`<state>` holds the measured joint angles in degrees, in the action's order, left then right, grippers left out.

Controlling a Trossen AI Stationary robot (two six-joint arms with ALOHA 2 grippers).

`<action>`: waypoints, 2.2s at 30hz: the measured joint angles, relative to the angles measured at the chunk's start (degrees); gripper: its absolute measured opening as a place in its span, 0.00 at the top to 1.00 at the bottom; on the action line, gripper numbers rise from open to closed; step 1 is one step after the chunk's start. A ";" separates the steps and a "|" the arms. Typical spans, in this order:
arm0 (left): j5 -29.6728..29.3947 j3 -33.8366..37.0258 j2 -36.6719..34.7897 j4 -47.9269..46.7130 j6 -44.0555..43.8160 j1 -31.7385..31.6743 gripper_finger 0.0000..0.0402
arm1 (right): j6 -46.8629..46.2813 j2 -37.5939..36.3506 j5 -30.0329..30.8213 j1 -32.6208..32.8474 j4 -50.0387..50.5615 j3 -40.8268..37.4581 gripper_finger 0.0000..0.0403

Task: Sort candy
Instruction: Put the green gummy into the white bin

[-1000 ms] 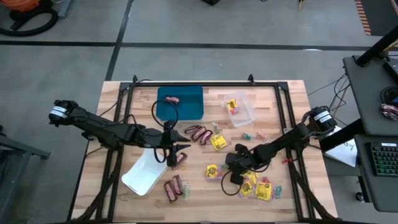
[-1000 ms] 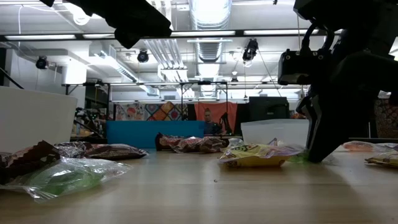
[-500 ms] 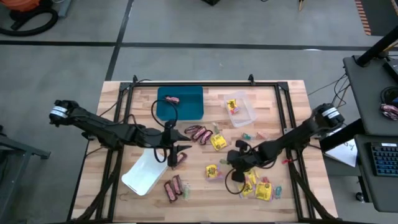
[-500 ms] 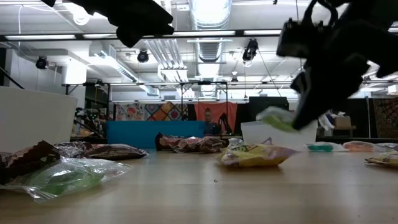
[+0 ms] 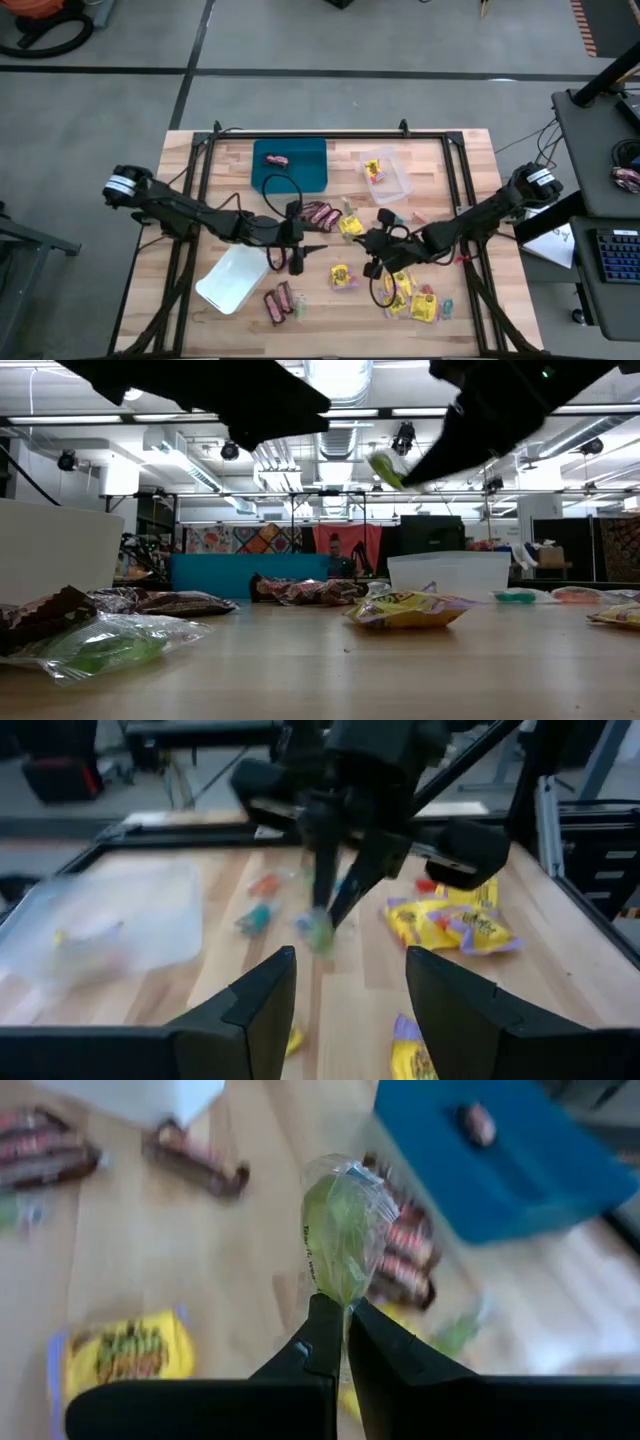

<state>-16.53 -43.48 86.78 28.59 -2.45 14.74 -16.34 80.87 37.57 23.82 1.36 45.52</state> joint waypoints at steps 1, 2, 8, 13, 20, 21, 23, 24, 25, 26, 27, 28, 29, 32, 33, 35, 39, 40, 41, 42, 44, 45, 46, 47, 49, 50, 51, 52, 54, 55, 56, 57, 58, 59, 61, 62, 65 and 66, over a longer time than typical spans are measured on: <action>0.02 0.00 0.81 1.23 0.32 -0.11 0.56 | 1.17 0.11 0.86 -0.06 -1.88 0.01 0.97; 0.04 0.00 1.73 2.96 0.42 -0.20 0.56 | 2.41 0.14 1.64 -0.10 -3.21 0.02 0.97; 0.02 0.00 6.14 12.44 0.74 -1.03 0.56 | 8.84 0.44 1.87 -0.23 -10.08 0.04 0.97; 0.00 0.00 8.17 17.76 1.30 -1.58 0.56 | 8.90 0.60 1.61 -0.23 -10.26 0.04 0.97; 0.02 0.00 8.66 18.78 2.21 -1.84 0.66 | 8.90 0.69 1.48 -0.23 -10.33 0.04 0.97; 0.02 0.00 8.66 18.78 2.22 -1.84 0.69 | 8.90 0.69 1.48 -0.23 -10.32 0.04 0.97; 0.02 0.00 8.66 18.72 2.20 -1.86 0.76 | 8.88 0.69 1.48 -0.23 -10.50 0.04 0.97; 0.02 0.00 8.66 18.48 2.20 -1.90 0.79 | 8.87 0.69 1.48 -0.23 -10.49 0.04 0.97; 0.02 0.00 8.66 18.39 2.14 -1.90 0.83 | 8.87 0.69 1.48 -0.23 -10.48 0.04 0.97; 0.02 0.00 8.66 18.33 2.09 -1.92 0.86 | 8.87 0.69 1.48 -0.23 -10.53 0.04 0.97; 0.02 0.00 8.66 18.22 2.03 -1.97 0.90 | 8.87 0.69 1.48 -0.23 -10.64 0.04 0.97; 0.02 0.00 8.66 18.15 2.01 -2.01 0.94 | 8.87 0.69 1.48 -0.23 -10.68 0.04 0.97; 0.03 0.00 8.66 17.99 1.98 -2.05 0.97 | 8.87 0.69 1.48 -0.23 -10.68 0.04 0.97; 0.04 0.00 8.66 17.99 1.87 -2.16 0.98 | 8.87 0.69 1.48 -0.23 -10.80 0.04 0.97; 0.02 0.00 8.66 18.04 1.92 -2.16 0.98 | 8.87 0.69 1.48 -0.23 -10.93 0.04 0.97; 0.04 0.00 8.66 18.06 1.92 -2.16 0.99 | 8.87 0.69 1.36 -0.23 -11.02 0.03 0.97; 0.04 0.00 8.49 17.95 1.94 -2.16 1.00 | 8.87 0.69 1.02 -0.23 -11.12 0.04 0.97; 0.04 0.00 8.36 17.81 1.94 -2.16 1.00 | 8.87 0.69 1.02 -0.23 -11.14 0.04 0.97; 0.04 0.00 8.09 17.27 1.96 -2.16 1.00 | 8.87 0.69 1.03 -0.23 -11.19 0.03 0.97; 0.04 0.00 7.73 16.68 1.95 -2.16 1.00 | 8.87 0.62 1.02 -0.23 -11.25 0.04 0.97; 0.06 0.00 6.59 15.16 1.94 -2.16 1.00 | 8.51 0.27 1.02 -0.23 -11.35 0.04 0.97; 0.06 0.00 5.79 14.16 1.95 -2.16 1.00 | 8.34 0.11 1.03 -0.23 -11.42 0.11 0.97; 0.06 0.00 4.81 12.96 1.96 -2.16 1.00 | 8.21 -0.10 1.03 -0.23 -11.50 0.27 0.96; 0.06 0.00 3.99 11.96 1.97 -2.16 1.00 | 8.19 -0.22 1.01 -0.23 -11.52 0.45 0.95; 0.04 0.00 2.50 9.76 1.98 -2.16 1.00 | 7.97 -0.27 0.97 -0.23 -11.26 1.12 0.92; 0.04 0.00 1.92 8.92 1.98 -2.16 1.00 | 7.91 -0.27 0.93 -0.23 -11.07 1.45 0.89; 0.04 0.00 1.49 8.72 1.98 -2.16 1.00 | 7.87 -0.27 0.88 -0.23 -11.05 1.81 0.86; 0.04 0.00 1.14 8.20 1.99 -2.16 1.00 | 7.85 -0.27 0.80 -0.23 -11.07 2.20 0.83; 0.04 0.00 0.52 7.10 2.38 -2.16 1.00 | 7.71 -0.27 0.80 -0.23 -11.12 2.77 0.75; 0.05 0.00 0.23 6.24 2.62 -2.16 1.00 | 7.31 -0.27 0.80 -0.23 -11.09 2.99 0.72; 0.04 0.00 -0.40 4.92 2.78 -2.15 1.00 | 7.24 -0.29 0.80 -0.23 -10.96 3.25 0.68; 0.04 0.00 -1.13 2.81 2.79 -2.06 1.00 | 7.22 -0.36 0.76 -0.23 -10.89 3.54 0.65; 0.04 0.00 -1.97 0.93 2.45 -2.06 1.00 | 7.10 -0.46 0.77 -0.23 -10.82 3.86 0.61; 0.04 0.00 -3.05 -1.38 1.89 -2.06 1.00 | 6.63 -0.62 0.73 -0.23 -10.62 4.26 0.58; 0.06 0.00 -5.35 -6.52 -0.09 -1.93 1.00 | 5.34 -1.12 -0.30 -0.23 -8.40 5.29 0.53; 0.06 0.00 -6.68 -9.38 -0.99 -1.79 1.00 | 4.67 -1.36 -1.01 -0.38 -6.66 6.09 0.50; 0.20 0.00 -11.59 -21.22 -4.53 -0.62 1.00 | 3.07 -1.71 -1.59 -0.64 -0.96 8.19 0.46; 0.57 0.00 -13.53 -25.54 -6.36 -0.05 1.00 | 2.84 -1.79 -1.61 -0.79 0.57 8.80 0.45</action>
<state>-15.96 -43.48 73.26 3.06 -8.81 14.70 -13.50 79.08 35.97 23.03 1.93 54.31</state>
